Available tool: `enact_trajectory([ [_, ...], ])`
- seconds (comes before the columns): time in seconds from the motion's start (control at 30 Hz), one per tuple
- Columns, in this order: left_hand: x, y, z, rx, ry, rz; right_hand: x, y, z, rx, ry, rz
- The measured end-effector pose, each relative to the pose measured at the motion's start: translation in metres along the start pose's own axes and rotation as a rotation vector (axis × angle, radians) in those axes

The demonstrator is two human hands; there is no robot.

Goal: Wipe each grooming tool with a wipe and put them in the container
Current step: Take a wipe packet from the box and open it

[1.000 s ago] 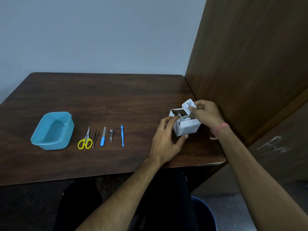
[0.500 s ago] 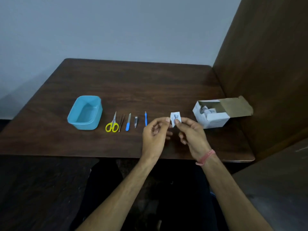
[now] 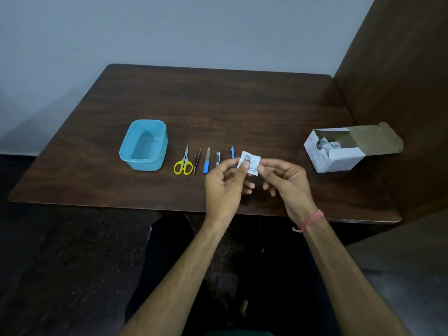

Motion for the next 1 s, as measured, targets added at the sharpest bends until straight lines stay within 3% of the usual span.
enact_trajectory([
  [0.27, -0.002, 0.008, 0.003, 0.003, -0.037, 0.08, 0.001, -0.002, -0.005, 0.036, 0.034, -0.029],
  [0.77, -0.003, 0.006, 0.001, -0.054, -0.054, 0.063, -0.006, 0.0, 0.0, 0.081, -0.036, 0.149],
  [1.0, -0.002, 0.007, -0.002, -0.072, -0.053, 0.02, -0.006, -0.001, 0.003, 0.064, -0.057, 0.148],
])
Point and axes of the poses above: each hand's wrist, its own x-axis away from the middle knuckle, its own y-axis out of the back of the hand, z = x × y, the point moved 4 cm from there along -x, towards the middle knuckle, and after that the axes turned 11 degrees about x, right-handed, at the moved point
